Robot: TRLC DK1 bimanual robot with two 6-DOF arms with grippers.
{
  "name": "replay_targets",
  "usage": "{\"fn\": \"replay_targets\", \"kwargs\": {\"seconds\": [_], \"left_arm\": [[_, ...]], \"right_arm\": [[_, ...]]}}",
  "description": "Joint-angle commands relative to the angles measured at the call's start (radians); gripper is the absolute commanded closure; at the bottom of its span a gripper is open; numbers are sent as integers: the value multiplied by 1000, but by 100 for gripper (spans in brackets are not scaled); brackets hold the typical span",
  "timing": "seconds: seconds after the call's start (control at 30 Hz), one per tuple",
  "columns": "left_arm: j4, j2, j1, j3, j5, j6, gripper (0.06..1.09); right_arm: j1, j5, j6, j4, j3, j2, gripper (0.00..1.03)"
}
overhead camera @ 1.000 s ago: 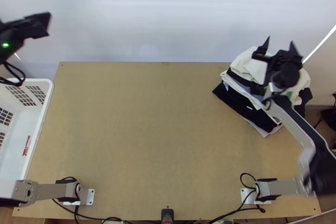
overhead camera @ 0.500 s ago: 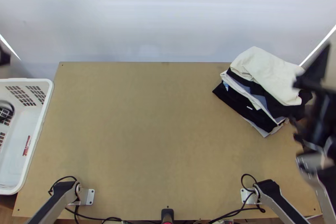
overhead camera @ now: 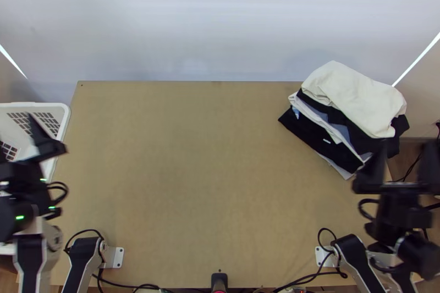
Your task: Fold the t-shirt
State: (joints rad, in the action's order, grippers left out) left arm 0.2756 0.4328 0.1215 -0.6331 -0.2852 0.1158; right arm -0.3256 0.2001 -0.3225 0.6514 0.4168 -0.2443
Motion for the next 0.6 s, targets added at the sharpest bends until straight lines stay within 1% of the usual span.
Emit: {"fn": "replay_targets", "kwargs": {"seconds": [0.0, 0.1, 0.23, 0.3, 0.33, 0.43, 0.5, 0.57], "left_arm": [[174, -132, -51, 362, 0, 58, 10], [172, -213, -100, 466, 1, 87, 10], [102, -398, -175, 575, 8, 102, 11], [43, -437, -198, 604, 8, 99, 11], [7, -436, -195, 604, 8, 82, 11], [-7, -436, -191, 632, 12, 30, 11], [-107, -436, -207, 636, 41, -2, 11], [-170, -436, -215, 636, 57, -47, 11]], "right_arm": [[-9, -16, 26, 36, -312, 97, 4], [-29, -16, 66, 21, -409, 157, 4], [-41, -18, 175, -196, -414, 246, 4], [-43, -21, 191, -251, -415, 244, 4], [-41, -25, 191, -276, -415, 244, 4], [-43, -45, 195, -361, -415, 244, 4], [-49, -59, 204, -421, -415, 244, 4], [-50, -67, 204, -489, -415, 244, 4]]}}
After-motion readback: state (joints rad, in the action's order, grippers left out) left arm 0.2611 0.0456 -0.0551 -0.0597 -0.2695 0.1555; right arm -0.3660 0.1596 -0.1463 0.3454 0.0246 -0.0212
